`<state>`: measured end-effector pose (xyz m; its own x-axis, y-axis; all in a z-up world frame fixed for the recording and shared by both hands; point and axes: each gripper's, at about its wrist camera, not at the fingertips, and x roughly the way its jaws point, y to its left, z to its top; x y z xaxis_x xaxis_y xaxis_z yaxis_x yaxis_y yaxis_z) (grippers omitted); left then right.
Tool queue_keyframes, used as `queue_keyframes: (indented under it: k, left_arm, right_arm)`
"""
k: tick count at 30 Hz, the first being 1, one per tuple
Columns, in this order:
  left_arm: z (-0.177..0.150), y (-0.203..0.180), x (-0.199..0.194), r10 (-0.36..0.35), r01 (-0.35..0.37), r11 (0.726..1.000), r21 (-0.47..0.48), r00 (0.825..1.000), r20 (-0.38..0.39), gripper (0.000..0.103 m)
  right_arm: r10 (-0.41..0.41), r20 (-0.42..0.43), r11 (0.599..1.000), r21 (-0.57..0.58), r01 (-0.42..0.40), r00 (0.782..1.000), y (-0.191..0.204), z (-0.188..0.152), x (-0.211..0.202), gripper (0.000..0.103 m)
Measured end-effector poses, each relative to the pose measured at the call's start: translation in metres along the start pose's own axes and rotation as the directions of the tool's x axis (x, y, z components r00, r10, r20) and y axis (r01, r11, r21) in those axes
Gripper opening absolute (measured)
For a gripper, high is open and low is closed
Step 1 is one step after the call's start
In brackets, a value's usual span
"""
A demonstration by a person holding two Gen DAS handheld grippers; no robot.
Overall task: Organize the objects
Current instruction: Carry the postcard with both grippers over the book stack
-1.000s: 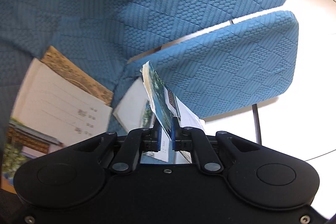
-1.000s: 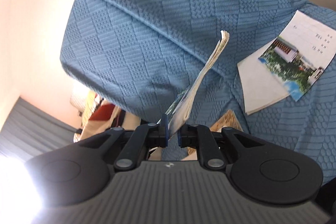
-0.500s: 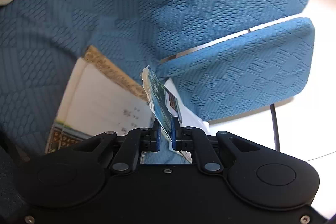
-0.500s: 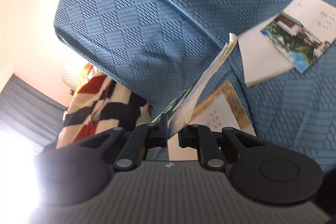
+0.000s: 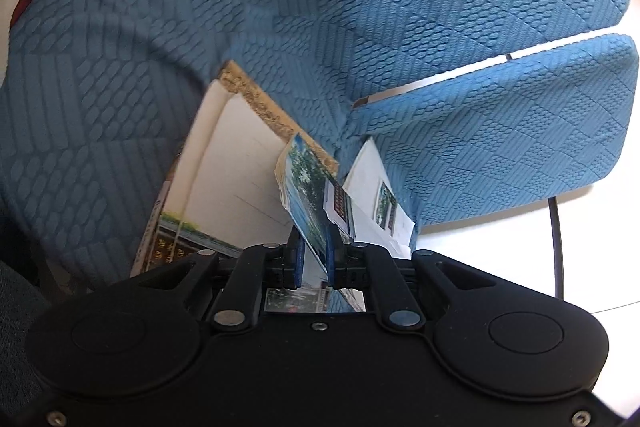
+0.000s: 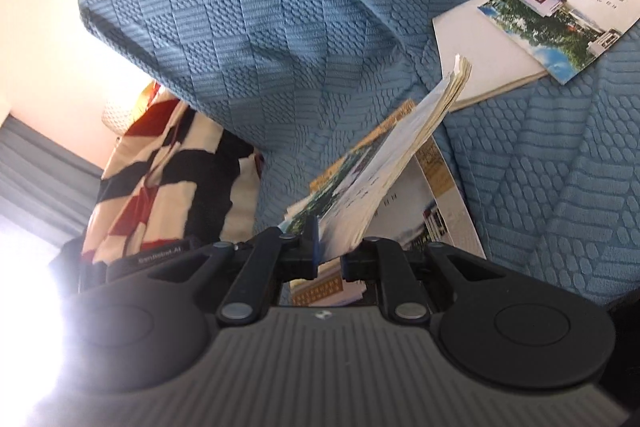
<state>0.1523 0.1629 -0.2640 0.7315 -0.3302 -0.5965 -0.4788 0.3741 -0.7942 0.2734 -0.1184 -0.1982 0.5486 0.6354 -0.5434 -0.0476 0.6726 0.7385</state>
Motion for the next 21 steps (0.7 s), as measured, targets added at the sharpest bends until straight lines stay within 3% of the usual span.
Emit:
queue_keyframes:
  k: [13,16,18,20,21]
  left_arm:
    - [-0.003,0.010,0.007,0.049,-0.049,0.999,0.012,0.999,0.006,0.009]
    - [-0.003,0.007,0.007,0.077,-0.077,0.996,0.036,0.997,0.014,0.014]
    - [-0.003,0.009,0.006,0.081,-0.081,0.996,0.029,0.997,0.019,0.019]
    - [-0.002,0.011,0.003,0.091,-0.092,0.995,0.032,0.995,0.032,0.038]
    - [-0.002,0.012,0.002,0.100,-0.101,0.994,0.034,0.994,0.040,0.041]
  right_arm:
    - [0.038,-0.073,0.993,0.113,-0.029,0.997,-0.020,-0.011,0.011,0.019]
    - [0.081,-0.129,0.985,0.162,-0.059,0.988,-0.026,-0.013,0.014,0.031]
    - [0.078,-0.167,0.987,0.155,-0.052,0.983,-0.026,-0.016,0.014,0.048]
    - [0.078,-0.208,0.986,0.157,-0.045,0.975,-0.027,-0.019,0.013,0.064]
    - [0.087,-0.228,0.985,0.165,-0.050,0.970,-0.027,-0.021,0.011,0.072]
